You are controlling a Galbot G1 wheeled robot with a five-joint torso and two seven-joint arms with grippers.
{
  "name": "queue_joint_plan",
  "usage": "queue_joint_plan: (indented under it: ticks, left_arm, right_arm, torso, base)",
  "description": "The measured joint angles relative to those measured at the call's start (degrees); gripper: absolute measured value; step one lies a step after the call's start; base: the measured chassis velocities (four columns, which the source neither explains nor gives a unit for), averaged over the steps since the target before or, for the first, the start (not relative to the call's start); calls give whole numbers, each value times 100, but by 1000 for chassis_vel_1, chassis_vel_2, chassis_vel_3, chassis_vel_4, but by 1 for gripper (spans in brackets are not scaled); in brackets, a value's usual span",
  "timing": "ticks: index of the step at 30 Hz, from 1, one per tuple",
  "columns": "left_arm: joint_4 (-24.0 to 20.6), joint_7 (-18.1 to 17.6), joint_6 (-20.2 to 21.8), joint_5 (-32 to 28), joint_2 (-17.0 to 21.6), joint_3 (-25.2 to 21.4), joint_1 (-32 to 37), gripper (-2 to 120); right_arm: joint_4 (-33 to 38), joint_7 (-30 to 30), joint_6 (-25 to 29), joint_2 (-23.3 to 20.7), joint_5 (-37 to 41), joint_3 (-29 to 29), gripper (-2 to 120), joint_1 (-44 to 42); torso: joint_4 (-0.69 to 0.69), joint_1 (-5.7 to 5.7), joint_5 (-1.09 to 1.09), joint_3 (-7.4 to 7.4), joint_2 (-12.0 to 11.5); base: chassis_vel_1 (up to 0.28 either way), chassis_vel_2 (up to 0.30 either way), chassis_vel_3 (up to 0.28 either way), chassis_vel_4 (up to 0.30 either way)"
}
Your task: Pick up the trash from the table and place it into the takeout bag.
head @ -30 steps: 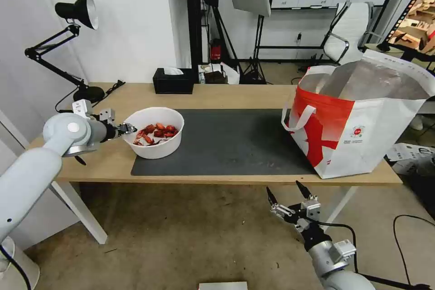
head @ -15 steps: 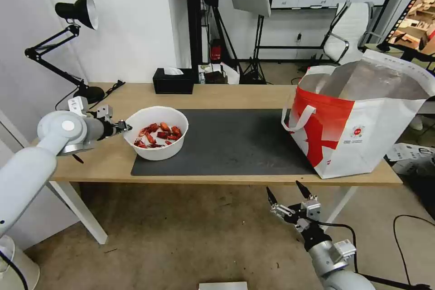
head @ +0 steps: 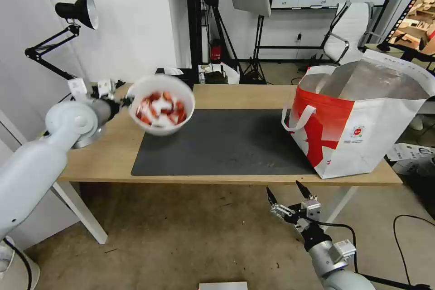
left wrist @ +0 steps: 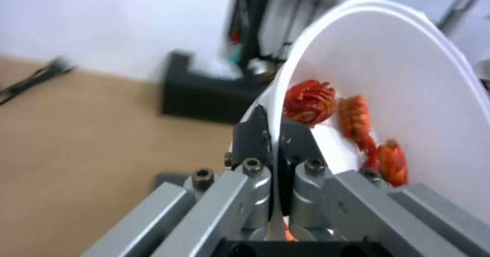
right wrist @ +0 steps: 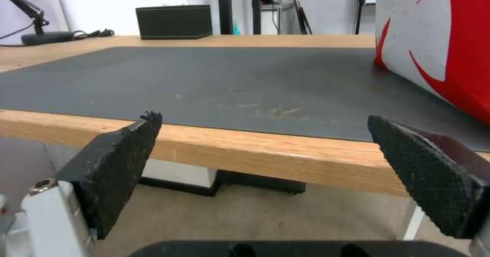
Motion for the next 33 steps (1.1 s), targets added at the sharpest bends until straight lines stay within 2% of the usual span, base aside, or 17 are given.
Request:
queue_joint_plan:
  ticks: [3,4,6,7,11,12,15,16,19,20,23,24,28,33]
  left_arm:
    - [73,-103,-15,-79,-365,617,-743,0]
    - [73,-103,-15,-79,-365,617,-743,0]
    - [284,-222,-9,-191,-725,1044,-1396,0]
    - [284,-222,-9,-191,-725,1044,-1396,0]
    - [906,-295,-1,-247,-1560,1622,-2393,0]
    - [906,-295,-1,-247,-1560,1622,-2393,0]
    - [1396,-338,9,-261,-2281,1847,-2876,0]
    - [1396,-338,9,-261,-2281,1847,-2876,0]
    - [1830,-356,19,-261,-2889,1967,-3164,0]
    - [1830,-356,19,-261,-2889,1967,-3164,0]
    - [2213,-349,29,-175,-3441,2016,-3320,0]
    - [2213,-349,29,-175,-3441,2016,-3320,0]
    - [2625,-307,30,29,-4177,2007,-3412,0]
    - [2731,-191,27,186,-4504,2046,-3412,0]
  right_arm:
    - [0,0,0,-1,0,0,100,0]
    - [0,0,0,-1,0,0,100,0]
    - [0,0,0,-1,0,0,100,0]
    - [0,0,0,-1,0,0,100,0]
    - [0,0,0,0,0,0,100,0]
    - [0,0,0,0,0,0,100,0]
    - [0,0,0,0,0,0,100,0]
    - [0,0,0,0,0,0,100,0]
    - [0,0,0,0,0,0,100,0]
    - [0,0,0,0,0,0,100,0]
    - [0,0,0,0,0,0,100,0]
    - [0,0,0,0,0,0,100,0]
    - [0,0,0,0,0,0,100,0]
    - [0,0,0,0,0,0,100,0]
  torso:
    - [0,0,0,0,0]
    - [0,0,0,0,0]
    - [-1,0,0,0,-1]
    - [-1,0,0,0,-1]
    - [-1,0,1,0,-1]
    - [-1,0,1,0,-1]
    - [-2,0,2,0,0]
    - [-2,0,2,0,0]
    - [-1,1,1,0,-1]
    - [-1,1,1,0,-1]
    - [-1,0,0,0,0]
    - [-1,0,0,0,0]
    - [-2,0,1,0,-1]
    - [-1,0,0,0,-1]
  base:
    - [0,0,0,0]
    - [0,0,0,0]
    - [0,0,0,0]
    - [0,0,0,0]
    - [0,0,0,0]
    - [0,0,0,0]
    - [0,0,0,0]
    - [0,0,0,0]
    - [0,0,0,0]
    - [0,0,0,0]
    - [0,0,0,0]
    - [0,0,0,0]
    - [0,0,0,0]
    - [0,0,0,0]
